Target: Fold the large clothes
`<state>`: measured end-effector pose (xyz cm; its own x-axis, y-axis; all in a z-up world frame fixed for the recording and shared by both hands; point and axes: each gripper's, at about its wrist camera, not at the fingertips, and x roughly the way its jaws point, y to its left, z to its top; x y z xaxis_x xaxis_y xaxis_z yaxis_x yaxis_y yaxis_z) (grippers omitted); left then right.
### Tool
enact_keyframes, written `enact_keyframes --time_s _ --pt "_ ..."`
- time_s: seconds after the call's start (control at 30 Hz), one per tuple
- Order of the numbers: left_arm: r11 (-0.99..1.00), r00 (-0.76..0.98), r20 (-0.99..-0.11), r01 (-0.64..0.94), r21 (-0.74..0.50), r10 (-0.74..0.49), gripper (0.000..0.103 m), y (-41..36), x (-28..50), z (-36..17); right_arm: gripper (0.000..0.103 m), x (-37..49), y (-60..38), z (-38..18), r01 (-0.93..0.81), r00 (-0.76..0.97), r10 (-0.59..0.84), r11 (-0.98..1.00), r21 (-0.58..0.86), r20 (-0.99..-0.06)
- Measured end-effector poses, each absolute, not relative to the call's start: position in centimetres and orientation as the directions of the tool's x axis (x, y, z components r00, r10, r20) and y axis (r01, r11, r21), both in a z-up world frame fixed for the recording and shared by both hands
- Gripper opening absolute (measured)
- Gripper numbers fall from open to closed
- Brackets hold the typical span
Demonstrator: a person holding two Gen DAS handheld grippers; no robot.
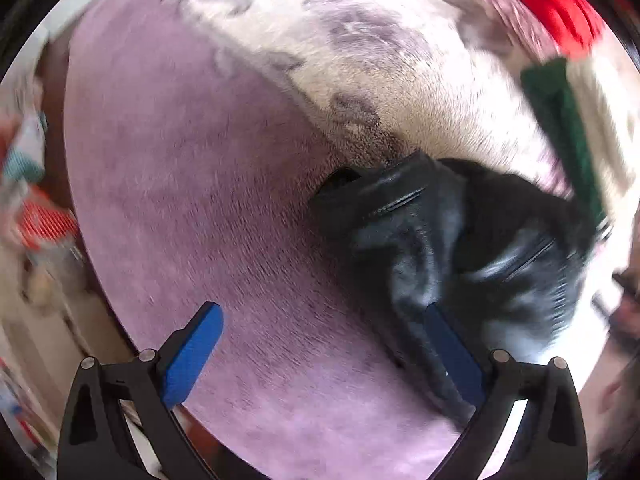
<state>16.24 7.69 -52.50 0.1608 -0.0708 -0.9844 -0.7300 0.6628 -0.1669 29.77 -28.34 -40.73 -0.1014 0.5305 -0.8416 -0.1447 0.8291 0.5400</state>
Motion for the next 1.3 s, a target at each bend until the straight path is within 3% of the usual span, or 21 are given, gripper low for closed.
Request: enact_keyframes --time_s 0.03,0.17,0.2,0.27,0.37,0.53,0.6,0.67,0.8,0.97,1.07,1.1,1.13,1.2,1.3 --pt "0.627 0.188 -0.975 -0.747 -0.223 -0.123 0.103 7.6 16.1 -53.0 0.081 29.1 -29.7 -39.9 -0.15 -0.062 0.531 0.832 0.534 -0.845" --pt "0.527 0.278 -0.939 -0.777 -0.344 -0.204 0.101 7.8 17.7 -56.0 0.081 27.2 -31.8 -38.7 -0.173 -0.048 0.537 0.826 0.537 -0.842" --pt "0.51 0.302 -0.931 -0.78 -0.364 -0.204 0.086 8.1 18.4 -56.6 0.081 27.0 -32.7 -38.9 -0.157 -0.047 0.533 0.831 0.533 -0.845" --pt "0.494 0.335 -0.923 -0.78 -0.384 -0.188 0.045 8.6 19.8 -57.3 0.081 26.7 -34.5 -39.5 -0.113 -0.054 0.548 0.827 0.551 -0.834" --pt "0.479 0.39 -0.906 -0.772 -0.418 -0.163 0.034 9.6 19.9 -57.2 0.081 26.1 -36.6 -41.3 -0.028 -0.071 0.585 0.809 0.588 -0.808" --pt "0.418 0.453 -0.87 -0.764 -0.491 -0.194 0.035 10.2 17.0 -57.9 0.083 24.4 -38.1 -45.6 0.057 -0.132 0.641 0.767 0.64 -0.756" --pt "0.387 0.494 -0.838 -0.743 -0.546 -0.233 0.044 10.1 16.5 -58.2 0.094 23.7 -37.8 -48.3 0.091 -0.185 0.686 0.725 0.683 -0.704" --pt "0.357 0.526 -0.799 -0.715 -0.601 -0.292 0.049 10.2 16.1 -58.9 0.096 23.1 -37.6 -51.0 0.118 -0.218 0.712 0.699 0.706 -0.668" --pt "0.335 0.551 -0.744 -0.668 -0.665 -0.377 0.061 9.3 17.0 -61.0 0.103 22.8 -36.0 -56.4 0.188 -0.258 0.832 0.541 0.82 -0.491" --pt "0.367 0.593 -0.747 -0.651 -0.664 -0.299 0.063 8.7 18.5 -60.3 0.103 24.3 -33.5 -57.0 0.179 -0.224 0.878 0.464 0.867 -0.424" --pt "0.38 0.604 -0.758 -0.659 -0.649 -0.246 0.058 8.5 19.5 -59.7 0.103 24.8 -31.0 -57.3 0.177 -0.19 0.874 0.479 0.859 -0.448" --pt "0.387 0.606 -0.763 -0.664 -0.64 -0.225 0.049 8.6 19.8 -59.3 0.101 24.8 -30.7 -57.3 0.186 -0.169 0.873 0.484 0.855 -0.457" --pt "0.389 0.611 -0.763 -0.663 -0.639 -0.213 0.044 8.8 19.8 -58.9 0.082 24.8 -30.7 -57.1 0.193 -0.154 0.873 0.486 0.852 -0.463" --pt "0.376 0.625 -0.748 -0.653 -0.657 -0.221 0.042 9.2 20.0 -58.3 0.064 24.6 -31.1 -56.8 0.217 -0.125 0.884 0.468 0.857 -0.451" --pt "0.403 0.634 -0.743 -0.635 -0.659 -0.216 0.039 9.1 20.6 -57.3 0.054 24.3 -31.1 -55.4 0.217 -0.115 0.893 0.45 0.866 -0.435"
